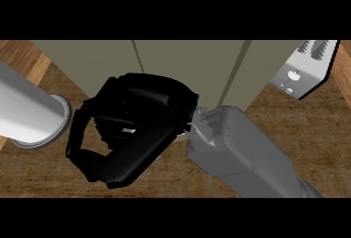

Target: Pick up the bottled water, place it into the cabinet and close the cabinet

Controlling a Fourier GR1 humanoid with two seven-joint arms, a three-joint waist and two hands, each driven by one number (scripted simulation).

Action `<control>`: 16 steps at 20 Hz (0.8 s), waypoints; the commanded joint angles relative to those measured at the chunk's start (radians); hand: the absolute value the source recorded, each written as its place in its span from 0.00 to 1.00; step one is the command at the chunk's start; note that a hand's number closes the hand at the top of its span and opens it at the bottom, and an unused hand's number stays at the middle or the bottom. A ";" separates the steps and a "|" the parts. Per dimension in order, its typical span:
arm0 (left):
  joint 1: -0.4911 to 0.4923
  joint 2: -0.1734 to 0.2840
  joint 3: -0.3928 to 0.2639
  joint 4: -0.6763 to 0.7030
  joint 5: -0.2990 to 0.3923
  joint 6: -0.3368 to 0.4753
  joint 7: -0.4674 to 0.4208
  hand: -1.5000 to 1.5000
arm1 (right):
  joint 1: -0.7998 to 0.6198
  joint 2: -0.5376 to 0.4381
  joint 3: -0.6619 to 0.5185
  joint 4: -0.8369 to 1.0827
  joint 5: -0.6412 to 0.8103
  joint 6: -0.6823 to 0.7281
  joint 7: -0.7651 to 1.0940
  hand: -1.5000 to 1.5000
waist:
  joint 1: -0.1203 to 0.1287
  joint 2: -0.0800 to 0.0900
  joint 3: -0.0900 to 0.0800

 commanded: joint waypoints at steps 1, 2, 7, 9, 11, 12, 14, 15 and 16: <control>0.030 -0.062 0.044 -0.011 -0.014 -0.063 -0.015 0.00 | 0.031 -0.013 -0.052 0.116 0.019 0.098 -0.047 1.00 | -0.009 0.002 0.000; 0.012 -0.043 0.060 0.028 0.007 -0.100 -0.001 0.00 | 0.034 -0.024 -0.075 0.156 0.011 0.130 -0.055 1.00 | -0.011 0.003 0.000; 0.024 -0.132 0.056 -0.023 -0.059 -0.085 0.017 0.00 | 0.051 -0.051 -0.135 0.235 0.088 0.150 -0.133 1.00 | -0.013 0.000 0.000; -0.010 -0.097 0.101 0.039 -0.012 -0.138 0.053 0.00 | 0.009 -0.032 -0.146 0.265 0.143 0.160 -0.191 1.00 | -0.017 0.002 -0.001; -0.074 -0.126 0.050 0.055 -0.061 -0.116 0.057 0.00 | -0.066 -0.094 -0.233 0.332 0.102 0.236 -0.183 1.00 | -0.020 0.005 -0.001; -0.039 -0.106 0.090 -0.004 -0.016 -0.092 0.103 0.00 | -0.029 -0.073 -0.195 0.379 0.176 0.271 -0.261 1.00 | -0.013 0.006 0.000; -0.044 -0.157 0.068 -0.005 -0.067 -0.100 0.087 0.00 | -0.051 -0.097 -0.222 0.376 0.195 0.264 -0.271 1.00 | -0.016 0.004 0.000; -0.056 -0.153 0.071 -0.006 -0.063 -0.087 0.110 0.00 | -0.099 -0.058 -0.220 0.402 0.221 0.244 -0.296 1.00 | -0.014 0.004 0.000; -0.036 -0.164 0.079 -0.013 -0.070 -0.104 0.106 0.00 | -0.097 -0.058 -0.225 0.401 0.244 0.226 -0.319 1.00 | -0.011 0.003 0.000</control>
